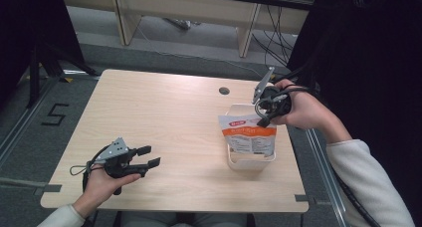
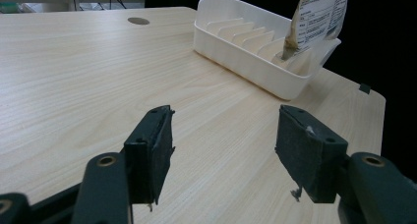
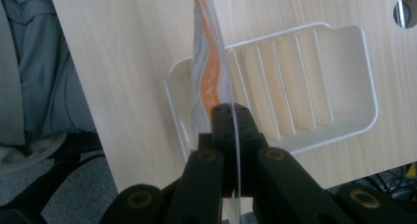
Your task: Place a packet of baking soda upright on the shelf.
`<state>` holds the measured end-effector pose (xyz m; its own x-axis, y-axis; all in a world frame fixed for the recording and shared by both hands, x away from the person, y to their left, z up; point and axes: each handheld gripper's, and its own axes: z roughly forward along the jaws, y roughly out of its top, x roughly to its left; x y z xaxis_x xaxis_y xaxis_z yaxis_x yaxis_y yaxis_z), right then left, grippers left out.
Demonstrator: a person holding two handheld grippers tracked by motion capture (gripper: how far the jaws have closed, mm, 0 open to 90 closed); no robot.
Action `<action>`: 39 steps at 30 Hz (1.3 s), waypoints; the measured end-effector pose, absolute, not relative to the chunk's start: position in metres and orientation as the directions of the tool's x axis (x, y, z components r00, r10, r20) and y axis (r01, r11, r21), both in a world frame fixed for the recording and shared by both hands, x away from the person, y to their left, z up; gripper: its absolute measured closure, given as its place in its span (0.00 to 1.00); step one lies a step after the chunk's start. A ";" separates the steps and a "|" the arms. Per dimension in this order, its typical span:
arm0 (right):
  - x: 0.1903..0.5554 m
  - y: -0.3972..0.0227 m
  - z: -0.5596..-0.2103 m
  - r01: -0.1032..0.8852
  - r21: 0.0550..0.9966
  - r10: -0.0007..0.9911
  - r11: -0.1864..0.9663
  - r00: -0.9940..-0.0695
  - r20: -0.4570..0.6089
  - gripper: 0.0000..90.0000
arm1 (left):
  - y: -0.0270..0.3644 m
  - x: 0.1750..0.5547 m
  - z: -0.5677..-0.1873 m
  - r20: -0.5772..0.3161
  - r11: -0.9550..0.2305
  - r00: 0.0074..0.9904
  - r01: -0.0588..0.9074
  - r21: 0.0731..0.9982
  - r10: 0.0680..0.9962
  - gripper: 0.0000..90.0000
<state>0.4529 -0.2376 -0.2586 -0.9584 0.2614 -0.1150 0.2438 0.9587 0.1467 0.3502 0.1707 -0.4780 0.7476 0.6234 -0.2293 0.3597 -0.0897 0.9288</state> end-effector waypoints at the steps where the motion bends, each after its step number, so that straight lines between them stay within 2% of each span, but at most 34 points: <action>1: 0.453 -0.237 -0.259 0.238 0.145 0.255 0.960 -0.960 -0.115 1.00 | 0.171 0.350 -0.478 -0.229 -0.090 0.748 0.360 0.929 0.623 0.42; 15: 0.462 -0.235 -0.267 0.185 0.109 0.201 0.977 -0.965 -0.170 1.00 | 0.171 0.350 -0.478 -0.229 -0.089 0.751 0.356 0.930 0.619 0.42; 16: 0.461 -0.234 -0.266 0.204 0.100 0.218 0.974 -0.961 -0.170 1.00 | 0.171 0.350 -0.478 -0.229 -0.088 0.751 0.356 0.930 0.620 0.42; 20: 0.463 -0.232 -0.268 0.177 0.093 0.192 0.980 -0.965 -0.180 1.00 | 0.171 0.351 -0.478 -0.229 -0.088 0.751 0.357 0.930 0.620 0.42; 21: 0.466 -0.232 -0.270 0.138 0.092 0.153 0.986 -0.969 -0.192 1.00 | 0.170 0.350 -0.478 -0.231 -0.087 0.747 0.361 0.929 0.623 0.43; 22: 0.464 -0.231 -0.270 0.167 0.085 0.181 0.982 -0.966 -0.184 1.00 | 0.170 0.350 -0.478 -0.231 -0.087 0.747 0.361 0.929 0.623 0.43; 24: 0.464 -0.231 -0.270 0.166 0.087 0.180 0.982 -0.966 -0.188 1.00 | 0.171 0.350 -0.478 -0.231 -0.089 0.747 0.361 0.928 0.624 0.43; 29: 0.465 -0.230 -0.271 0.123 0.079 0.137 0.989 -0.967 -0.213 1.00 | 0.170 0.350 -0.478 -0.232 -0.087 0.745 0.362 0.928 0.625 0.43; 33: 0.463 -0.229 -0.273 0.141 0.067 0.152 0.988 -0.965 -0.212 1.00 | 0.171 0.351 -0.478 -0.227 -0.089 0.751 0.355 0.931 0.620 0.43; 34: 0.465 -0.229 -0.274 0.101 0.070 0.115 0.992 -0.969 -0.218 1.00 | 0.171 0.351 -0.478 -0.228 -0.089 0.750 0.356 0.930 0.621 0.43; 39: 0.464 -0.229 -0.275 0.112 0.063 0.123 0.992 -0.968 -0.220 1.00 | 0.170 0.350 -0.478 -0.234 -0.084 0.746 0.361 0.929 0.624 0.43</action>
<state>0.4643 -0.2288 -0.2749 -0.9678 0.1232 -0.2196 0.1119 0.9917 0.0631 0.3502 0.1704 -0.4779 0.7459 0.6237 -0.2337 0.3615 -0.0843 0.9286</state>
